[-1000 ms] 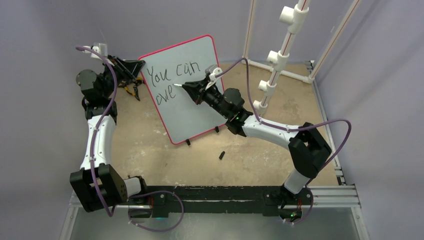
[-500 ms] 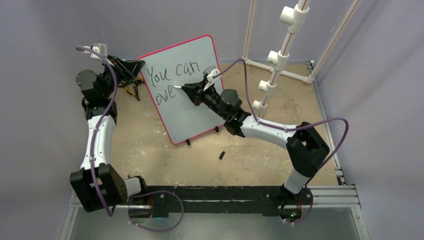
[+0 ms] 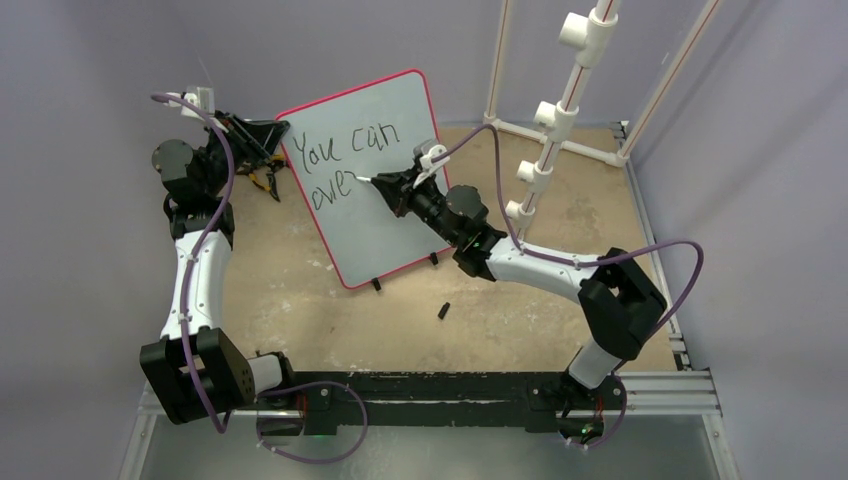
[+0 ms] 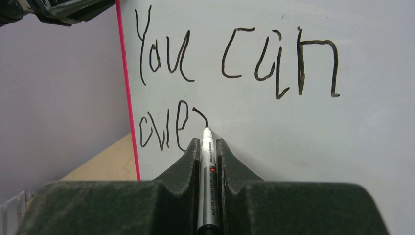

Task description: Write a sentence on the whiteboard

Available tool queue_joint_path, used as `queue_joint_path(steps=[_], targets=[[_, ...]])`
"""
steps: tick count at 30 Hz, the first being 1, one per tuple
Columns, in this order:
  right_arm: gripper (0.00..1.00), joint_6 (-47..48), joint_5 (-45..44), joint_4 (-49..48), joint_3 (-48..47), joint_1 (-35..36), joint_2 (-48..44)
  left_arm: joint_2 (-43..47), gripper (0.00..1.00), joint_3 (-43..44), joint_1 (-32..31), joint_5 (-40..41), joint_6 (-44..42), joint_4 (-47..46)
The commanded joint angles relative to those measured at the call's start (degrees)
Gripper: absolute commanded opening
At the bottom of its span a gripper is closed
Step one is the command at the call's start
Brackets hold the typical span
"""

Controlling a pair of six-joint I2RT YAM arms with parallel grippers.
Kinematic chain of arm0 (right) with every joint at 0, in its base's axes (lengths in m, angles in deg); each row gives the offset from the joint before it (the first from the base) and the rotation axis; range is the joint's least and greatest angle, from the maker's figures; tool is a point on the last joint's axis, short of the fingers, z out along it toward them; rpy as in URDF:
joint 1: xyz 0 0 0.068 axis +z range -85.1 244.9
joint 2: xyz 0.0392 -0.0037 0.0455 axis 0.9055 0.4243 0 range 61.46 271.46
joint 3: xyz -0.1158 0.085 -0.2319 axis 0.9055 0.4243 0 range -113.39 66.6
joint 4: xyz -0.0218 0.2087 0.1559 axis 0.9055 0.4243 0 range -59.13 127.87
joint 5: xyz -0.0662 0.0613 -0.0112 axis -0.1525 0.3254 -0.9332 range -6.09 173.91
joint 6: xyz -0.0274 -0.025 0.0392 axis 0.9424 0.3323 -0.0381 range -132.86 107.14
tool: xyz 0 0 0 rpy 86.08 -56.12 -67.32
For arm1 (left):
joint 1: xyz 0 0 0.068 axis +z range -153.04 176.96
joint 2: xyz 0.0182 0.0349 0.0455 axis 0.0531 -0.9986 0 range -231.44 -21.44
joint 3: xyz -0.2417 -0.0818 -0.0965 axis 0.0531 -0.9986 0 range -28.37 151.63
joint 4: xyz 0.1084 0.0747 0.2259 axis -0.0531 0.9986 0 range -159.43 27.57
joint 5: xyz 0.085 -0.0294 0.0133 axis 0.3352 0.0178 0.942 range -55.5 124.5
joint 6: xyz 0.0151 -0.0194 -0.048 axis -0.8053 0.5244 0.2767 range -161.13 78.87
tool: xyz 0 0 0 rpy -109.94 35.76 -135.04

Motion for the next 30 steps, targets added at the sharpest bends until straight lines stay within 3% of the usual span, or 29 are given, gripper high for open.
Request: queue_joint_path(steps=[1, 12, 30], targets=[[0.00, -0.03, 0.23, 1.11, 1.49, -0.22, -1.12, 0.27, 0.17, -0.49, 0.20, -1.12, 0.59, -0.14], [0.00, -2.19, 0.81, -0.50, 4.73, 0.84, -1.44, 0.26, 0.17, -0.57, 0.16, -1.01, 0.68, -0.18], [0.00, -2.58, -4.79, -6.10, 1.22, 0.89, 0.03, 0.14, 0.17, -0.57, 0.20, -1.14, 0.61, -0.20]])
